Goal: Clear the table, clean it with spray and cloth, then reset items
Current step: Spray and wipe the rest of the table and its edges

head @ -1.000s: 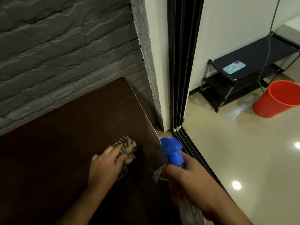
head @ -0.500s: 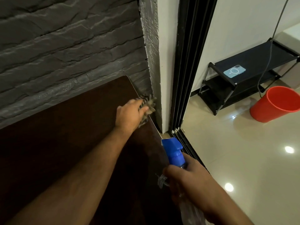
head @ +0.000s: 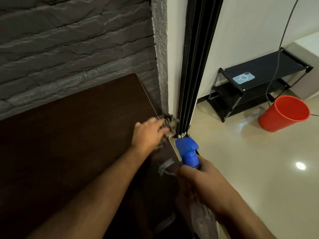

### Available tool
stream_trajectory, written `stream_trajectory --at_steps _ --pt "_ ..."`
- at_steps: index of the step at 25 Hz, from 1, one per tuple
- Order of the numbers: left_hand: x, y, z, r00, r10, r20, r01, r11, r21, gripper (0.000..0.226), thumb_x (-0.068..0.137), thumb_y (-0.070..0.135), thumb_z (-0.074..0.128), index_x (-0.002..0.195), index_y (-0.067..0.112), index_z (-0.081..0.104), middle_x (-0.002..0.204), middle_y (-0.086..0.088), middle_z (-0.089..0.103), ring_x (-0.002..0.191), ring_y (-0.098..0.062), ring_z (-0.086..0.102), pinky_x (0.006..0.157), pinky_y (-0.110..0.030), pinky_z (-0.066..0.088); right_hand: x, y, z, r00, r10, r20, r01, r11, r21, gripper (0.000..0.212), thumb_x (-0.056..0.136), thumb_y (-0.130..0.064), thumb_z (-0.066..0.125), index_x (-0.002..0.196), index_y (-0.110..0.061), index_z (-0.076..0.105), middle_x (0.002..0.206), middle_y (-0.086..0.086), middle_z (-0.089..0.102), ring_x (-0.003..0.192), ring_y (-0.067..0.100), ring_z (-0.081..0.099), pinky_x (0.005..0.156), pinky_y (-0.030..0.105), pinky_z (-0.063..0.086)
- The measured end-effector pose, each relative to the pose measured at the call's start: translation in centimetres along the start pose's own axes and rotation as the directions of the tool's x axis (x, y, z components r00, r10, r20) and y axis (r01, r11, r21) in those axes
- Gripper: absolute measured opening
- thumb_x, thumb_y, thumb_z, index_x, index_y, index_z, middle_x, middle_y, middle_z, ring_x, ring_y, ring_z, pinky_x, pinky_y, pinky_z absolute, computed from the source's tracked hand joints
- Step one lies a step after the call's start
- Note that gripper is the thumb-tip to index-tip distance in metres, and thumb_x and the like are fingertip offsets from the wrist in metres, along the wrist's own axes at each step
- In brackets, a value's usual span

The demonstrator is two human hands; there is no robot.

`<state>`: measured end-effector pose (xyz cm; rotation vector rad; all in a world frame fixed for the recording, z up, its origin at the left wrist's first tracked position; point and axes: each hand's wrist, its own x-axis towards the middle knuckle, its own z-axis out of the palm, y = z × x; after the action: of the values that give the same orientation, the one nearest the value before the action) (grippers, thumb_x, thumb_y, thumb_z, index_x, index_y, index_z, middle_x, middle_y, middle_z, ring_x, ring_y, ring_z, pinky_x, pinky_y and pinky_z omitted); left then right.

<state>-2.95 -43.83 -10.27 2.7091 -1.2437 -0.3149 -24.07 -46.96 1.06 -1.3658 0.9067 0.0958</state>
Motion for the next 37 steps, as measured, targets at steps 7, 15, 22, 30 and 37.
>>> stream_trajectory --at_steps 7,15,22,30,37 --pt "-3.1 -6.2 -1.6 0.927 -0.342 -0.156 0.348 0.938 0.009 0.044 0.094 0.051 0.041 0.126 0.025 0.056 0.121 -0.005 0.061 0.109 -0.027 0.059 0.087 -0.040 0.040 -3.7 3.5 -0.8 1.000 0.025 0.015 -0.025 1.000 0.003 0.029 0.059 -0.035 0.064 0.085 -0.023 0.064 0.064 0.002 0.063 0.058 0.019 0.059 0.062 0.040 0.049" --pt "-12.9 -1.1 0.9 0.990 0.113 -0.087 -0.116 0.993 -0.027 0.041 0.092 0.049 0.048 0.128 0.032 0.056 0.115 0.005 0.061 0.104 -0.019 0.060 0.083 -0.036 0.037 -6.8 6.3 0.6 0.993 0.061 0.100 -0.067 0.996 0.051 0.028 0.069 -0.022 0.064 0.094 -0.011 0.057 0.059 0.013 0.058 0.051 0.030 0.056 0.056 0.042 0.047" --pt "-9.6 3.2 1.3 0.995 0.100 0.017 -0.099 0.992 -0.081 0.038 0.092 0.047 0.050 0.126 0.032 0.056 0.114 0.001 0.061 0.103 -0.020 0.059 0.085 -0.036 0.035 -8.3 7.7 3.2 0.998 0.064 0.010 -0.064 0.997 0.034 0.021 0.078 -0.019 0.062 0.097 -0.010 0.056 0.060 0.012 0.058 0.051 0.027 0.055 0.056 0.038 0.047" --pt "-6.3 -4.0 -0.4 0.975 -0.125 -0.184 0.123 0.992 -0.022 0.039 0.092 0.050 0.049 0.122 0.027 0.059 0.111 -0.006 0.062 0.104 -0.029 0.059 0.085 -0.040 0.038 -10.5 10.2 5.2 0.994 0.111 -0.007 -0.110 0.993 0.053 0.029 0.072 -0.028 0.064 0.097 -0.015 0.055 0.060 0.011 0.061 0.051 0.025 0.058 0.059 0.041 0.049" --pt "-14.7 0.1 2.1 0.942 0.329 -0.064 -0.333 0.940 -0.072 0.040 0.089 0.047 0.056 0.127 0.033 0.056 0.109 0.003 0.061 0.097 -0.019 0.060 0.080 -0.035 0.035 -11.4 10.5 5.0 0.992 0.121 -0.026 -0.120 0.992 0.032 0.032 0.073 -0.029 0.066 0.098 -0.013 0.053 0.060 0.010 0.060 0.050 0.025 0.056 0.060 0.041 0.049"
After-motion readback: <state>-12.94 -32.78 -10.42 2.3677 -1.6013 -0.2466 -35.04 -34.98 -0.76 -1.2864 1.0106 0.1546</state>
